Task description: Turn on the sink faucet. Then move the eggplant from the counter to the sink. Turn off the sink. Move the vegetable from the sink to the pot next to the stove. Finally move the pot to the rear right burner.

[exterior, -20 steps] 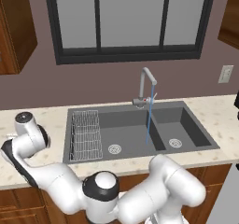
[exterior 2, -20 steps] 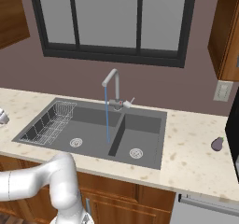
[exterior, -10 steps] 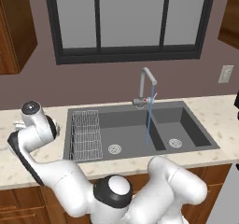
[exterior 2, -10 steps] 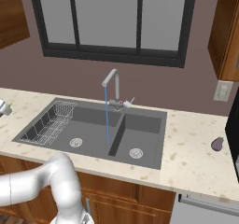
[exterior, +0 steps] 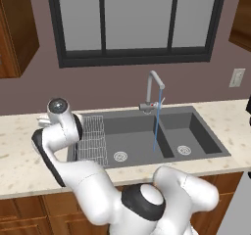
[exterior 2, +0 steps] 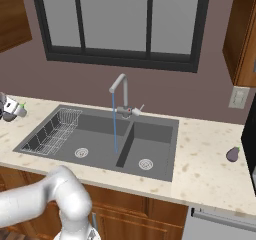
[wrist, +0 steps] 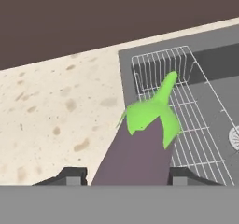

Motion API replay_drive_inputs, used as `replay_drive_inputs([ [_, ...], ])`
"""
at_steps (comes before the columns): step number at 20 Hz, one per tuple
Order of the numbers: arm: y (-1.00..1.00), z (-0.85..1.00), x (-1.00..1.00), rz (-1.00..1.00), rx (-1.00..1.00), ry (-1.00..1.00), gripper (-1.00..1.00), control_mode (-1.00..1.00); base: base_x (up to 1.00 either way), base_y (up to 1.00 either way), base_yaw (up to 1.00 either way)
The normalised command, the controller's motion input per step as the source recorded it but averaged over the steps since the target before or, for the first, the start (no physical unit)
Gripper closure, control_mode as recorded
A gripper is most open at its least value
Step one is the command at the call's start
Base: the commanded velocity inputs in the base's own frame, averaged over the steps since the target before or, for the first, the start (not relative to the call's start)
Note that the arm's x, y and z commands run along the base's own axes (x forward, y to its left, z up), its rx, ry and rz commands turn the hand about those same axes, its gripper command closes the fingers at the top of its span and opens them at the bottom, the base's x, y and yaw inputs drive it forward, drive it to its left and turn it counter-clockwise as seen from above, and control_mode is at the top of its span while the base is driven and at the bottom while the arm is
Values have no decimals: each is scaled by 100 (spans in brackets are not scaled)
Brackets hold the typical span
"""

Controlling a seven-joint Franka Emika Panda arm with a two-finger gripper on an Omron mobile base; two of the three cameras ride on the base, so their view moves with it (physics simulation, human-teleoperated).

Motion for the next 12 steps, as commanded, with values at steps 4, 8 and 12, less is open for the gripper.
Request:
replay_drive_inputs([
  [4,-93,26,0,0,0,-5,100,-100,0,0,0],
  [8,-97,7,-2,-1,0,0,100,-100,0,0,0],
  [12,-100,0,-1,-2,3,0,100,-100,0,0,0],
])
